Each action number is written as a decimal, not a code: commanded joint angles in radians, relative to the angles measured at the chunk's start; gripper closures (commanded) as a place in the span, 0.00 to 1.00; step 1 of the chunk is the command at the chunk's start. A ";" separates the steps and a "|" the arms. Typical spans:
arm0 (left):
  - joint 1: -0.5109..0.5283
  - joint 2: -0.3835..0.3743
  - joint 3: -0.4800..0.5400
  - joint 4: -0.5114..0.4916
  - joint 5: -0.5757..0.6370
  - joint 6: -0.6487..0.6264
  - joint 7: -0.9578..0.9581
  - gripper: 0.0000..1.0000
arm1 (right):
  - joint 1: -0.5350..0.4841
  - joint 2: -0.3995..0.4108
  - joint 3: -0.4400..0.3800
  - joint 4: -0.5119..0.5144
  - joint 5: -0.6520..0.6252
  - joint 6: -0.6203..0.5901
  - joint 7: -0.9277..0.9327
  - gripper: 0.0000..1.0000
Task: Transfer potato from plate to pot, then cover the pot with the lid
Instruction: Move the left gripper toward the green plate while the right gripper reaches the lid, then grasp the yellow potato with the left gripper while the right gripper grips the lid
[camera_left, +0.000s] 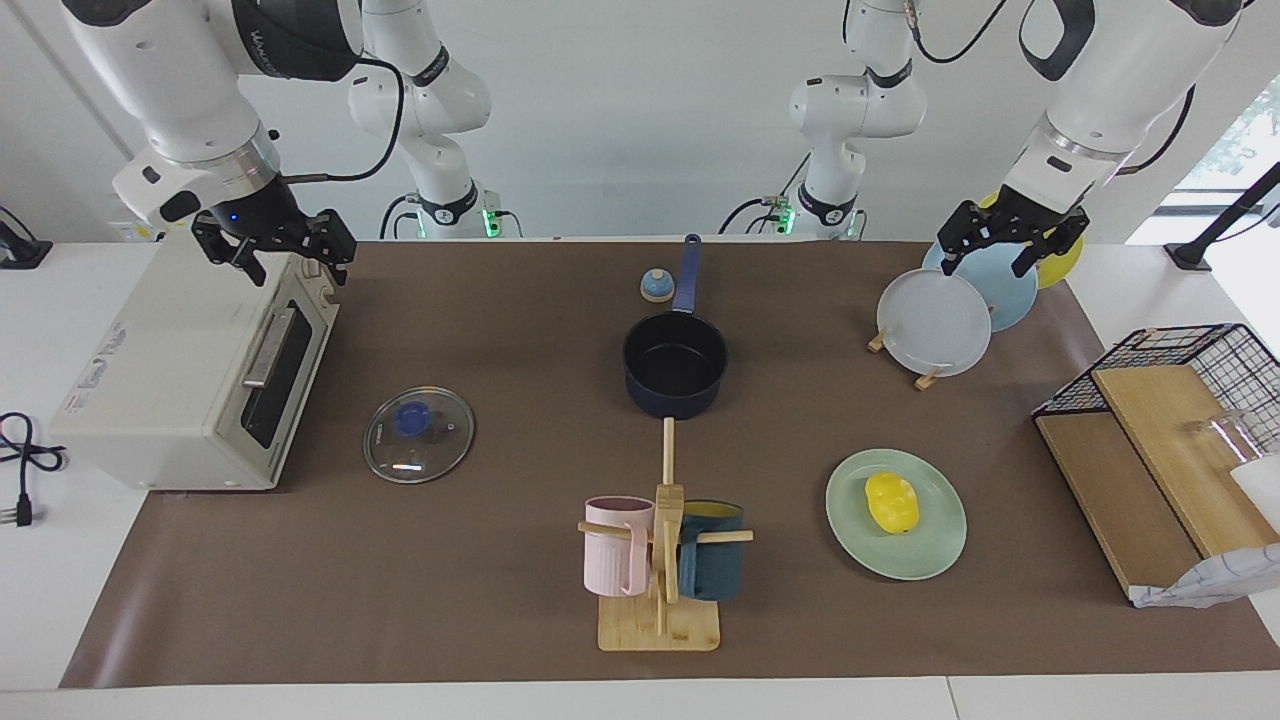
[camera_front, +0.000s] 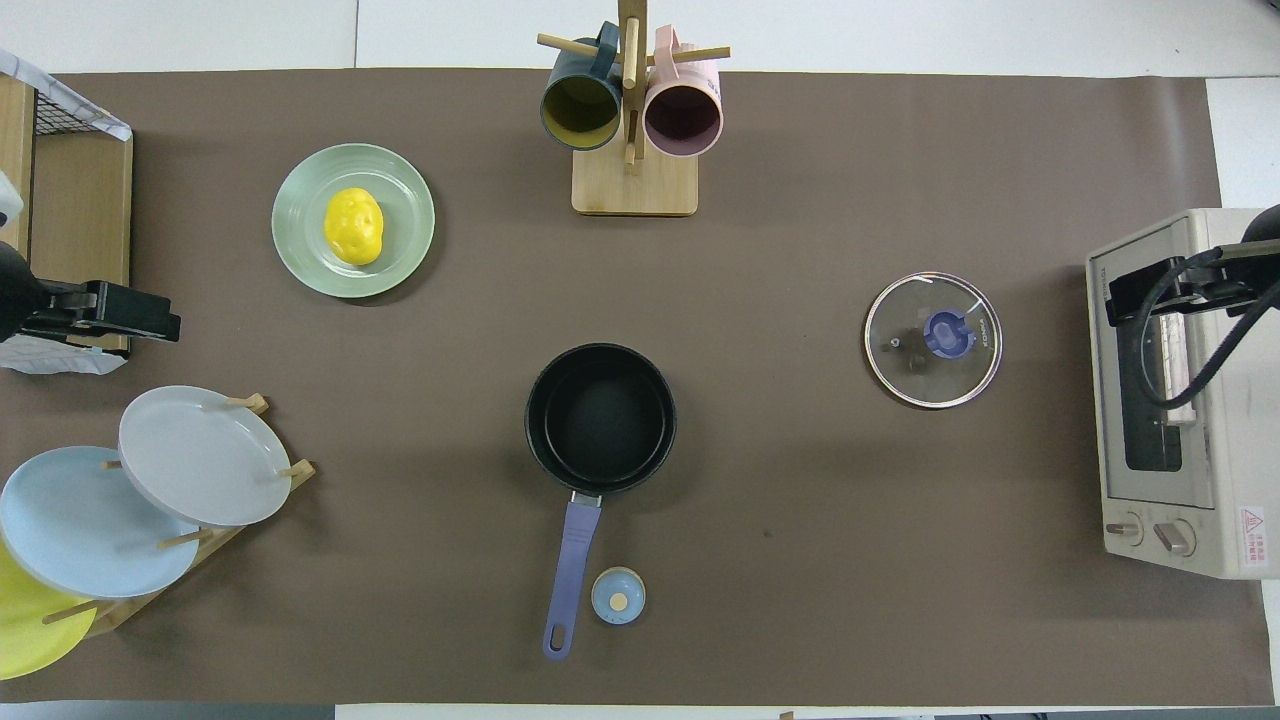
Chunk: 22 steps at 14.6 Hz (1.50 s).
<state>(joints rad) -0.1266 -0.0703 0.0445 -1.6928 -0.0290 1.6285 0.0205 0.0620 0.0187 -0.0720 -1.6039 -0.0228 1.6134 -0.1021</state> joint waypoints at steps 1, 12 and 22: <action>-0.011 0.022 0.008 -0.002 0.004 0.030 0.010 0.00 | 0.012 -0.065 0.003 -0.216 0.024 0.227 -0.068 0.00; -0.051 0.613 0.009 0.340 -0.089 0.284 -0.007 0.00 | 0.070 0.165 0.005 -0.421 0.035 0.666 -0.149 0.00; -0.068 0.687 0.009 0.273 0.006 0.479 -0.022 0.00 | 0.053 0.182 0.005 -0.531 0.043 0.769 -0.194 0.01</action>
<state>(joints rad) -0.1799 0.6126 0.0417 -1.3943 -0.0482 2.0629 0.0122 0.1332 0.2114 -0.0749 -2.1151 -0.0045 2.3646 -0.2560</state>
